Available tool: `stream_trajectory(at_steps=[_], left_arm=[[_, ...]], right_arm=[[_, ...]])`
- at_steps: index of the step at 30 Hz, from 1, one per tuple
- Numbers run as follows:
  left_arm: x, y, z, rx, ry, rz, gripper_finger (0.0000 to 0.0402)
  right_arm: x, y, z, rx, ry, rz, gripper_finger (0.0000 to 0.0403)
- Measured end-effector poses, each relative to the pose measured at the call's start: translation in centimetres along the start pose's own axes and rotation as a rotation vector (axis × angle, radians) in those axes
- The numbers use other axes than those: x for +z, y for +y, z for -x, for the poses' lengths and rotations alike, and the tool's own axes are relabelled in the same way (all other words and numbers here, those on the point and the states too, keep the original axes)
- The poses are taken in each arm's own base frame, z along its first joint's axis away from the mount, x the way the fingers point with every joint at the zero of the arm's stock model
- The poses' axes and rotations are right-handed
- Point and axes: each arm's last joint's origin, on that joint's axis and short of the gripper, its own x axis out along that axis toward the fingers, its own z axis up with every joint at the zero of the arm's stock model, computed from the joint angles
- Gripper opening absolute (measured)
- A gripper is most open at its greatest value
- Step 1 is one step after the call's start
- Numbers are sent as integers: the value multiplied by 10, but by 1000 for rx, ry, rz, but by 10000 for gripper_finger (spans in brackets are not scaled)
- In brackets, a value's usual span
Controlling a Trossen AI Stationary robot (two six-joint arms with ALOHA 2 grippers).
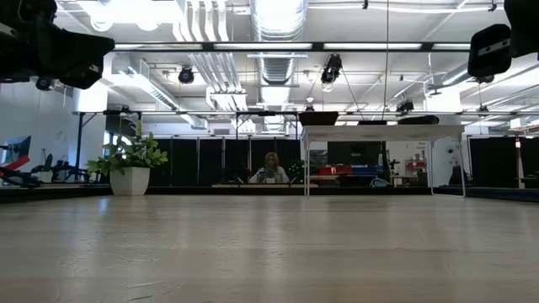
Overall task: Pick & Place Mini shaped plates
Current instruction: Return to Home Position
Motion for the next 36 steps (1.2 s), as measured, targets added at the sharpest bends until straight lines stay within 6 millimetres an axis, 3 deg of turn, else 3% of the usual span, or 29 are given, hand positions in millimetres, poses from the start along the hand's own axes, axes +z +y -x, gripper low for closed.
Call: stream_trajectory(at_steps=[11, 36], left_arm=[[-2, 0, 0, 16, 18, 7, 0], [-2, 0, 0, 15, 19, 9, 0]], right_arm=[[-3, 0, 0, 1, 33, -93, 8], [-3, 0, 0, 2, 32, -95, 8]])
